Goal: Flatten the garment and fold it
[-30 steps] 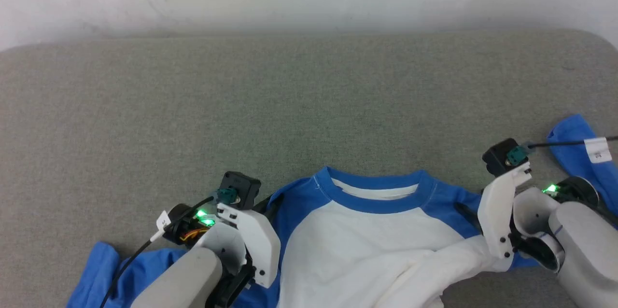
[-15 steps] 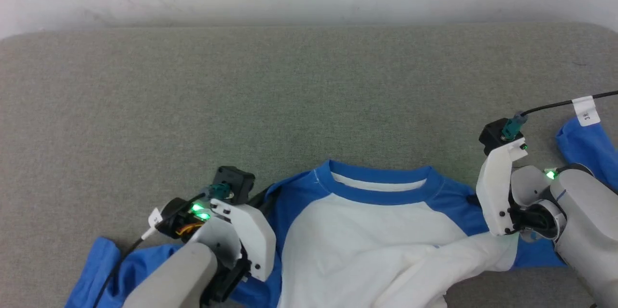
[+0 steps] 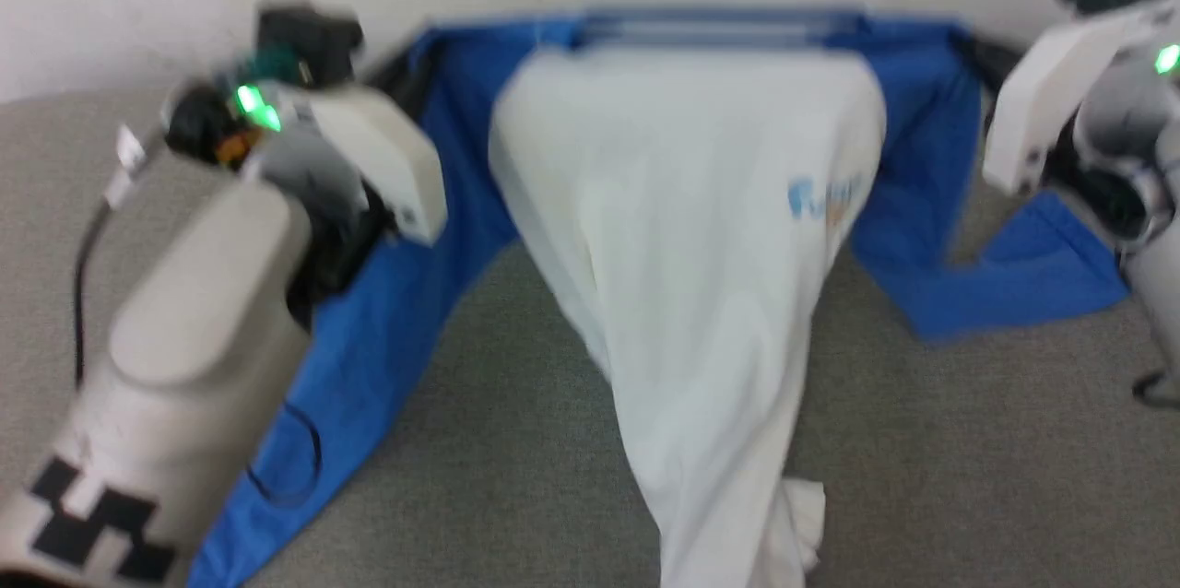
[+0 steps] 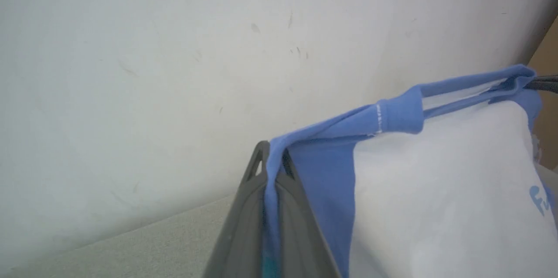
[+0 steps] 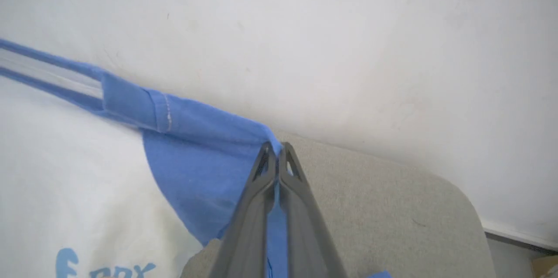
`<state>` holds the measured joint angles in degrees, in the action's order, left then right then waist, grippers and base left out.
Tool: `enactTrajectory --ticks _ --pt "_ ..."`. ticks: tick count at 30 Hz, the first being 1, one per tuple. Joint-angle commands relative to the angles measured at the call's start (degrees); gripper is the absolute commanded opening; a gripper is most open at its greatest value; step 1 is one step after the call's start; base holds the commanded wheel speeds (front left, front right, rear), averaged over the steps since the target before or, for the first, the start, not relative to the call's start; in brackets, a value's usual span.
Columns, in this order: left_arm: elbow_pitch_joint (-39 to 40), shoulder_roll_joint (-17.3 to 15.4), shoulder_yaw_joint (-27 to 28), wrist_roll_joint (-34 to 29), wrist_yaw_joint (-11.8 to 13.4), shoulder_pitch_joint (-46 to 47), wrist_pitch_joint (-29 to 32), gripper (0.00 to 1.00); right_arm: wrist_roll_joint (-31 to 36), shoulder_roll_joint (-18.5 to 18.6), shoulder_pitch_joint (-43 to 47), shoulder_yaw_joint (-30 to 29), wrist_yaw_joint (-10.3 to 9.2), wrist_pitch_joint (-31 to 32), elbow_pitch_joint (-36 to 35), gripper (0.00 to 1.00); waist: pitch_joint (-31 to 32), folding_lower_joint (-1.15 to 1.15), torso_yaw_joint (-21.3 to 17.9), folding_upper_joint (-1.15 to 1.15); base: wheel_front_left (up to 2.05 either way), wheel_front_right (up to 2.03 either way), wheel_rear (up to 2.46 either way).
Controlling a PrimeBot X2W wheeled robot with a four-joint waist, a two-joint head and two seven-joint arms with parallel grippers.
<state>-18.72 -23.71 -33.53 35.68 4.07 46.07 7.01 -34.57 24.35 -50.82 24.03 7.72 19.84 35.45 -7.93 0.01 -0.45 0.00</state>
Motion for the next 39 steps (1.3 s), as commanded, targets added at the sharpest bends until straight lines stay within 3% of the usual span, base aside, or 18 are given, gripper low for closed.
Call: enactTrajectory --ticks 1,4,11,21,33,39 --pt "-1.1 -1.1 1.3 0.1 0.3 1.5 -0.2 0.00 0.8 1.0 -0.8 -1.0 -0.23 -0.3 1.0 0.00 -1.0 -0.01 -0.3 0.00 0.00 0.00 0.00" --pt "-8.6 -0.5 3.9 -0.3 -1.2 12.7 -2.7 0.00 4.9 -0.6 -9.4 -6.0 -0.23 -4.1 2.4 0.00 -4.6 -0.01 -1.0 0.00 0.00 0.00 0.00" --pt "-20.1 -2.0 7.1 -4.3 -1.1 30.6 -11.9 0.00 13.6 -4.4 -25.4 -12.7 -0.23 -14.8 5.7 0.00 -10.9 -0.01 -3.4 0.00 0.00 0.00 0.00" --pt "-27.6 -2.9 7.4 -7.8 -2.4 43.9 -19.6 0.00 18.6 -8.2 -37.1 -12.1 -0.23 -23.0 10.1 0.00 -18.0 -0.01 -4.5 0.00 0.00 0.00 0.00" --pt "-35.1 2.0 7.2 -5.9 -7.1 36.1 -21.9 0.00 11.4 -10.7 -31.8 -1.6 -0.23 -24.3 17.9 0.00 -21.0 -0.01 -2.4 0.00 0.00 0.00 0.00" --pt "-31.9 4.8 8.5 -4.0 -9.5 24.3 -22.0 0.00 5.7 -8.4 -22.2 3.7 -0.23 -25.2 16.1 0.00 -17.1 -0.01 -0.7 0.00 0.00 0.00 0.00"
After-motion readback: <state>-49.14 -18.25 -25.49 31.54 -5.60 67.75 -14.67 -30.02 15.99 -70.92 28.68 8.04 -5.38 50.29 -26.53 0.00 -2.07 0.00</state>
